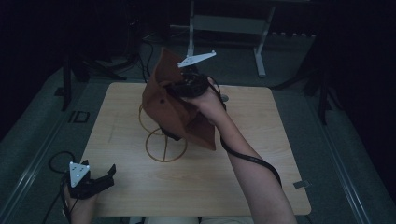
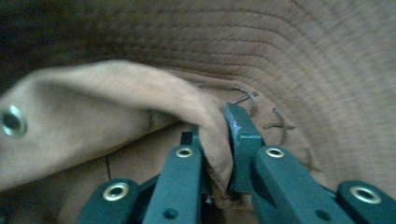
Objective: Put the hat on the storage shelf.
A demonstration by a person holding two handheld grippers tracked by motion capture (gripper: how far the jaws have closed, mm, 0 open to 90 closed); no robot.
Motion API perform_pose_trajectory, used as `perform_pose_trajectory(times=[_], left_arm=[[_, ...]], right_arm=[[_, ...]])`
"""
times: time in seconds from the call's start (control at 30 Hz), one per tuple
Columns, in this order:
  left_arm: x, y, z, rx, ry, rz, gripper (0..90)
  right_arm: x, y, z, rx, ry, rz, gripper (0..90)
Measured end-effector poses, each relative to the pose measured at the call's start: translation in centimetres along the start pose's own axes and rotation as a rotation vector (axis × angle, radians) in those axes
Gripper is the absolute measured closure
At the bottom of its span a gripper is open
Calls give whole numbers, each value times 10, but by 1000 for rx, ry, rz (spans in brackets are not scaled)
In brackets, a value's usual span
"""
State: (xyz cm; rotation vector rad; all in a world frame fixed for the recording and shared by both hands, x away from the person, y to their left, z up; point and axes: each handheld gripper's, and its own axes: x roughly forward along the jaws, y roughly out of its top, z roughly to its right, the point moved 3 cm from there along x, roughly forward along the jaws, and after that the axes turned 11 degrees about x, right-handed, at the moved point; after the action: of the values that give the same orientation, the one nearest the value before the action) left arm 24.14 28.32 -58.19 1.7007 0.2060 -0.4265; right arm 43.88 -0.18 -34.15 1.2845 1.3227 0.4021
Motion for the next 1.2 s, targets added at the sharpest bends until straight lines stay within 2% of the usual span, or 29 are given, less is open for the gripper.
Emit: perform_pose_trajectory(times=[0.07, 0.2, 0.27, 0.33, 0.4, 0.43, 0.5, 0.6, 0.77, 0.8, 0.87, 0.9, 0.93, 1.0, 1.07, 1.2], left_arm=[[1, 0, 0, 1, -4, -1, 22], [2, -1, 2, -1, -20, -6, 22], [3, -2, 2, 1, -26, -7, 22], [3, -2, 2, -2, -32, -5, 22], [3, -2, 2, -4, -34, -4, 22], [3, -2, 2, 0, -34, -6, 22], [3, -2, 2, -8, -32, -7, 22], [3, -3, 2, -9, -37, -7, 22], [3, -2, 2, -8, -37, -5, 22], [3, -2, 2, -12, -40, -4, 22], [3, -3, 2, -13, -40, -3, 22], [3, -3, 2, -13, -40, -4, 22], [3, -3, 2, -16, -42, -3, 22], [3, -3, 2, -14, -45, -6, 22], [3, -4, 2, -11, -47, -8, 22], [4, -4, 4, -11, -57, -10, 22]], right_arm=[[7, -1, -1, -4, -5, -24, 808], [18, 1, -3, 4, -12, -36, 787], [21, 2, -3, 24, -11, -28, 719], [27, 1, -2, 60, 4, -37, 595], [31, 1, -2, 55, -14, -36, 517], [31, 1, -2, 55, -14, -36, 517], [39, 0, -4, 42, -42, -32, 435], [46, 0, -7, 33, -64, -28, 379], [57, -3, -9, 4, -102, -24, 316], [63, -4, -8, -32, -115, -28, 254], [69, -6, -10, -77, -135, -40, 204], [69, -6, -10, -77, -135, -40, 204], [75, -8, -11, -119, -154, -45, 179], [81, -12, -12, -166, -157, -30, 147], [82, -14, -12, -176, -163, -25, 142], [81, -15, -10, -184, -136, -12, 137]])
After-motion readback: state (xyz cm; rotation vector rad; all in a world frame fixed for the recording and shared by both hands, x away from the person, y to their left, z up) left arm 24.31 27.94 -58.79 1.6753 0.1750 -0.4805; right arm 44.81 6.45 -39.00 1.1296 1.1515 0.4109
